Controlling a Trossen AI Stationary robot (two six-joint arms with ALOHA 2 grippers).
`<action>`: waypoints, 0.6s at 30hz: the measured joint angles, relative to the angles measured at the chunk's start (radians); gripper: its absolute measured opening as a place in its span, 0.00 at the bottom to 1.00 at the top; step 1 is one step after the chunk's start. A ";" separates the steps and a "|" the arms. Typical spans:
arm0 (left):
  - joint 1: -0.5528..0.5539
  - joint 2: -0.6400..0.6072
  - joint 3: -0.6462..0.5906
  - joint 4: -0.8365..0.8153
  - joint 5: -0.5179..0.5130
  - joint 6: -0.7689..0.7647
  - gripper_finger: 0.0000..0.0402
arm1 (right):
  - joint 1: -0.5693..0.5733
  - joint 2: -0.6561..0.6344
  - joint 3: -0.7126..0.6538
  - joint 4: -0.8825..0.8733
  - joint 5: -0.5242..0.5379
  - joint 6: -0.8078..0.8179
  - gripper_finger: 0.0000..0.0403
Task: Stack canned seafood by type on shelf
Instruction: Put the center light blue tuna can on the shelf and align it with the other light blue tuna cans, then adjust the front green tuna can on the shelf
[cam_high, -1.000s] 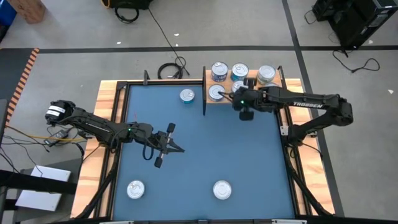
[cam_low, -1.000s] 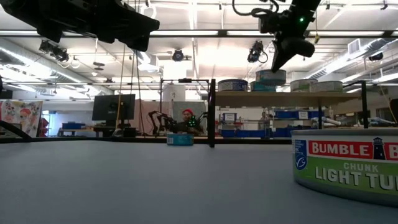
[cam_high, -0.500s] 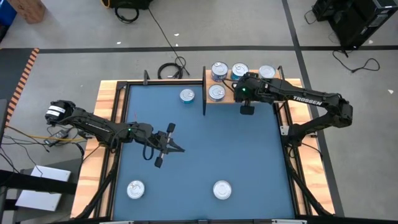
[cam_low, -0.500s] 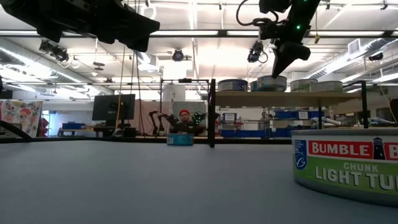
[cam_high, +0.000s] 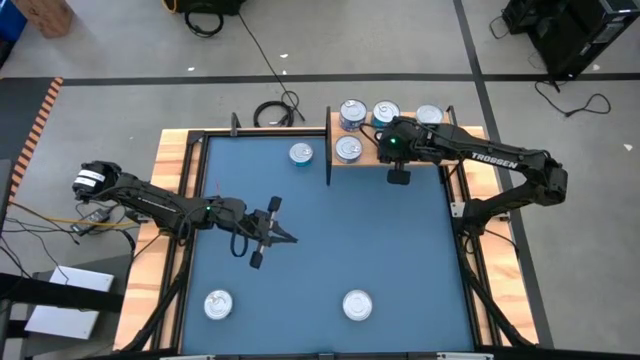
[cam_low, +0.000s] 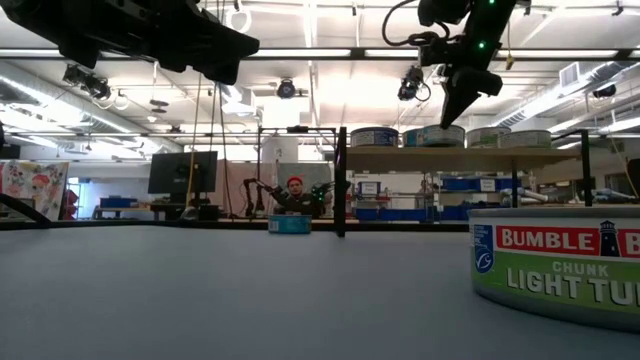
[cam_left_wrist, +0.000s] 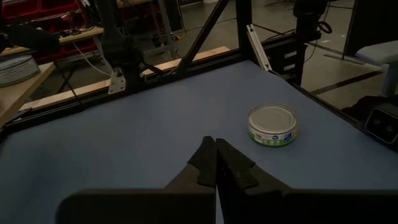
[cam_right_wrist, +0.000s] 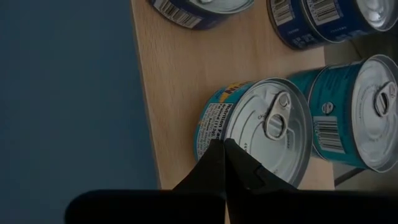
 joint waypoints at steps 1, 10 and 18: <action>0.000 0.000 0.000 0.000 0.000 0.000 0.00 | 0.000 0.000 0.000 0.000 0.000 0.000 0.00; 0.000 0.000 0.000 0.000 0.000 0.000 0.00 | -0.001 0.000 0.000 0.001 -0.007 0.026 0.07; 0.000 0.000 0.000 0.000 0.000 0.000 0.00 | -0.001 0.000 0.000 0.005 -0.006 0.029 0.13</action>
